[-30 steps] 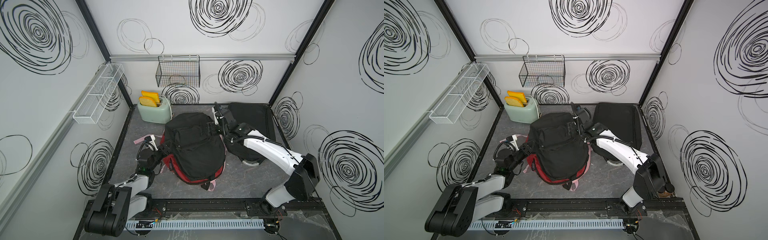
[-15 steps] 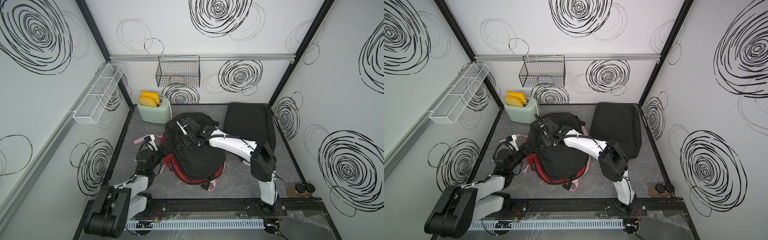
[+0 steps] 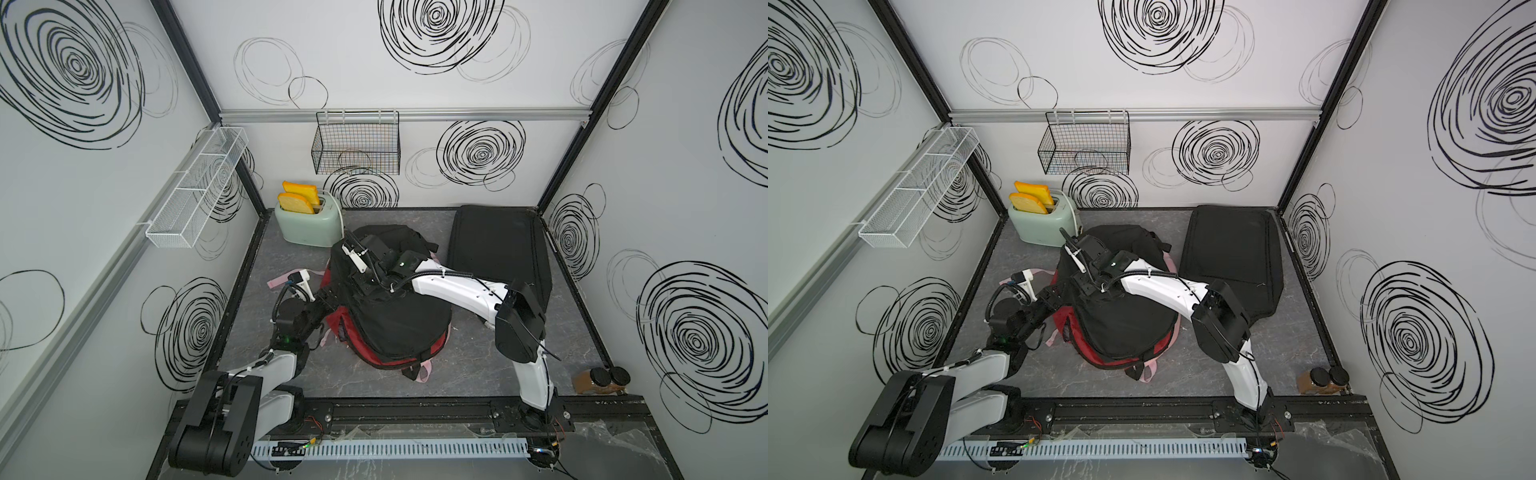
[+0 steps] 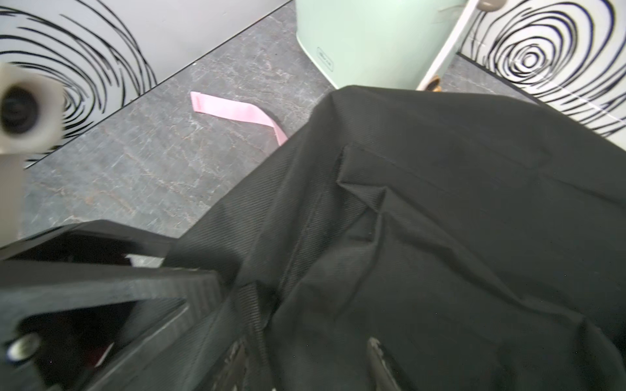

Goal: Zip up the backpack
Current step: Zip the zipper on the backpack.

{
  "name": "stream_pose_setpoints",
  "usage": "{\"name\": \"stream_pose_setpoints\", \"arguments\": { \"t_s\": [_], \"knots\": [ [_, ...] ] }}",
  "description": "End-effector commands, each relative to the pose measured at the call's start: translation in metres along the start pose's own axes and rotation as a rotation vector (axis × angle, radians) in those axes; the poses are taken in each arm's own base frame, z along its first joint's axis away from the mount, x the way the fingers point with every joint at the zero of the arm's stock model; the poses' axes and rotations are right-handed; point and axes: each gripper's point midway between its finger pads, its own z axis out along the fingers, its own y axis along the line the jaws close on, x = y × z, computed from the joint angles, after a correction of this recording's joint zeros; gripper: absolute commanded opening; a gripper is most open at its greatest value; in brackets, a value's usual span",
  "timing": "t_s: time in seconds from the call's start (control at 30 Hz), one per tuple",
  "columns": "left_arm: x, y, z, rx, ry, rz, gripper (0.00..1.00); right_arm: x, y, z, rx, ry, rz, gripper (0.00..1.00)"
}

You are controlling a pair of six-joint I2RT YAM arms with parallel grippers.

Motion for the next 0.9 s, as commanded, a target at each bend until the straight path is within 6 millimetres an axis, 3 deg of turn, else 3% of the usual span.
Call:
{"name": "stream_pose_setpoints", "arguments": {
  "t_s": [0.0, 0.47, 0.87],
  "knots": [
    [-0.013, -0.024, -0.004, 0.095, -0.046, 0.038, 0.35, 0.005, 0.016, 0.0, -0.033, 0.029, -0.052, 0.6],
    [-0.014, -0.028, -0.006, 0.104, -0.052, 0.048, 0.25, 0.012, 0.01, 0.022, -0.025, 0.056, -0.044, 0.53],
    [-0.013, -0.027, -0.005, 0.096, -0.048, 0.052, 0.23, 0.005, -0.013, 0.033, -0.014, 0.033, -0.006, 0.38]
  ]
}}
